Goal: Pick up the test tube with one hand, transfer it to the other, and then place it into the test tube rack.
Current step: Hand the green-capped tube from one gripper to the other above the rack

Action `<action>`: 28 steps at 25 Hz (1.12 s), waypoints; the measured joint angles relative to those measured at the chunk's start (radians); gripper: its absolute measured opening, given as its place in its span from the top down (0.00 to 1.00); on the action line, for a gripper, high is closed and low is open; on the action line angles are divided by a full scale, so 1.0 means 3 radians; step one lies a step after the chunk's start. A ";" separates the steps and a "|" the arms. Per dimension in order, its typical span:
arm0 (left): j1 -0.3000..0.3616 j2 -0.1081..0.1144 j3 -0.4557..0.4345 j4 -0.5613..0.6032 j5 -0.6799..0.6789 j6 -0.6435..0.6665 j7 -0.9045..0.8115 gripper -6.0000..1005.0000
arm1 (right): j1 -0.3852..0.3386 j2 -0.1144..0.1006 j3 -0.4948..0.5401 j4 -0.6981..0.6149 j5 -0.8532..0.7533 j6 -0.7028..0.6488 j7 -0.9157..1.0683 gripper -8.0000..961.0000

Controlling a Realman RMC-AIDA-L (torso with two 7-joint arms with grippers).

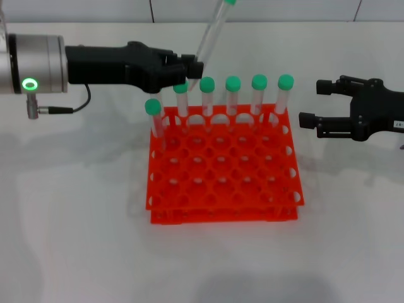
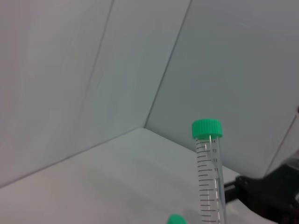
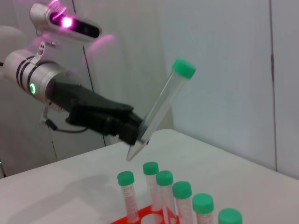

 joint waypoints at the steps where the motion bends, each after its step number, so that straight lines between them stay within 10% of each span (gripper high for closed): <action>1: 0.0007 -0.0001 -0.0001 -0.0028 -0.0007 0.0007 0.0039 0.84 | -0.0006 0.0000 0.0000 -0.0019 0.0006 0.0000 0.0000 0.11; 28: 0.0093 -0.0080 -0.0016 -0.0118 -0.0029 0.0011 0.0242 0.85 | 0.0036 0.0005 0.0077 -0.0275 0.0411 -0.0126 0.0016 0.12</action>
